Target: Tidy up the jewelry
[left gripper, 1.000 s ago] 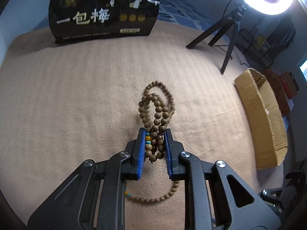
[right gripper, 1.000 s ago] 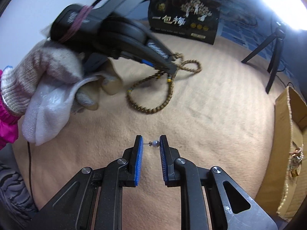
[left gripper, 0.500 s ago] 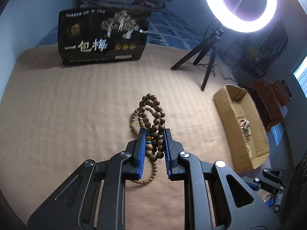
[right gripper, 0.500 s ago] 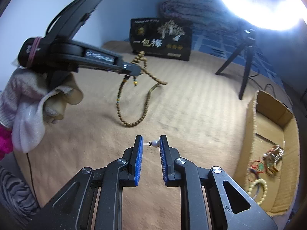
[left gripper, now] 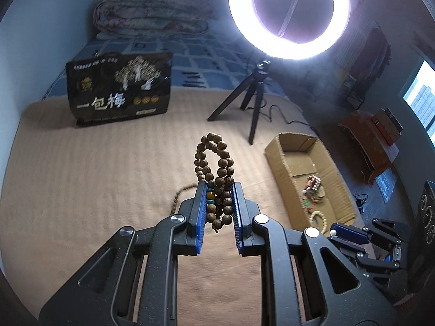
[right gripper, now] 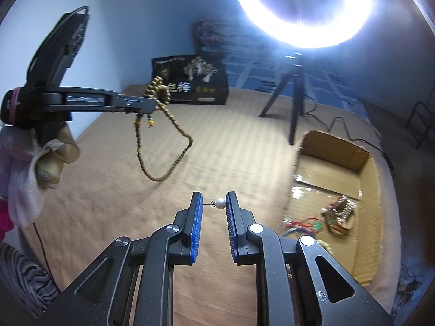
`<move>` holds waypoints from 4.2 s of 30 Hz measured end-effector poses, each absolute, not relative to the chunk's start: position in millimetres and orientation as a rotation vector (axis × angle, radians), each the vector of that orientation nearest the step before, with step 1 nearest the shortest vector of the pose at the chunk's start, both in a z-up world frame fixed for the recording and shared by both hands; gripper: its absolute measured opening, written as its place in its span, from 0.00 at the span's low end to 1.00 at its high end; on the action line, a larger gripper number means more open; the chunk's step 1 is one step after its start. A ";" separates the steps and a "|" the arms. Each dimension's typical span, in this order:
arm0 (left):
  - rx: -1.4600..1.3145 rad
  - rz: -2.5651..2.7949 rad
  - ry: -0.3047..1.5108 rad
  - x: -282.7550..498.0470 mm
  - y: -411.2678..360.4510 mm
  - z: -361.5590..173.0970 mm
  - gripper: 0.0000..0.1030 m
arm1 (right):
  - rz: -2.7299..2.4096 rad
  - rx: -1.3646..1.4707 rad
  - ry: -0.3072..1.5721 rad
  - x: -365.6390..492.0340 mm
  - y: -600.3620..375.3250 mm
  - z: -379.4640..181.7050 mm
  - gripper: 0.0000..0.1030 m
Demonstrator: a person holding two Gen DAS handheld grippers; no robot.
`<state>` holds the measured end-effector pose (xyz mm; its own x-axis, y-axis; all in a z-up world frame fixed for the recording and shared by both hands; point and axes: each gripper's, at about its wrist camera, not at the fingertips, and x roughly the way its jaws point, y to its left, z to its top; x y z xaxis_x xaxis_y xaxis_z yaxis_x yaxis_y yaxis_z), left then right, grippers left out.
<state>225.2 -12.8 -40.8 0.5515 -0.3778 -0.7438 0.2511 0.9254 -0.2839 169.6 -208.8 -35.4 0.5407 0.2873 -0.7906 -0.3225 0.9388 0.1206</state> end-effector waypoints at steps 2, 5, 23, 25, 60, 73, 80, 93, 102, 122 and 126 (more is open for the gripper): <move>-0.140 -0.387 0.901 223.2 -21.2 -32.6 0.16 | 0.347 -0.040 0.929 166.8 -218.5 -31.1 0.15; -0.127 -0.410 0.882 222.0 -35.5 -21.0 0.16 | 0.324 -0.038 0.925 162.0 -233.3 -25.4 0.15; -0.087 -0.557 0.783 230.1 -130.8 31.0 0.16 | 0.187 0.013 0.954 156.0 -312.6 -23.3 0.15; -0.072 -0.566 0.773 231.4 -141.8 35.7 0.16 | 0.182 0.018 0.958 156.6 -315.5 -23.8 0.15; -0.038 -0.617 0.898 291.5 -240.9 -39.4 0.16 | 0.090 0.110 1.101 174.3 -349.4 -66.7 0.15; -0.005 -0.605 0.948 291.1 -251.2 -56.3 0.16 | 0.076 0.097 1.112 175.5 -345.9 -70.2 0.16; 0.018 -0.582 0.948 289.4 -254.8 -59.1 0.19 | 0.060 0.085 1.107 175.5 -345.1 -69.6 0.16; 0.016 -0.569 0.935 283.8 -245.4 -56.7 0.38 | 0.037 0.075 1.074 173.5 -344.1 -58.5 0.48; 0.045 -0.560 0.886 256.8 -231.9 -35.6 0.38 | 0.020 0.069 1.029 160.7 -343.5 -37.4 0.48; 0.090 -0.507 0.727 145.0 -153.2 22.3 0.44 | -0.009 0.029 0.838 118.7 -323.7 29.6 0.58; 0.093 -0.496 0.695 120.0 -137.8 25.2 0.60 | -0.009 0.017 0.819 112.5 -317.2 33.2 0.62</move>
<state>120.0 -137.8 25.2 0.6569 -0.4069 -0.6347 0.4679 0.8801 -0.0800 112.5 -317.2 33.2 0.6827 -0.0015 -0.7307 0.0148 0.9998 0.0117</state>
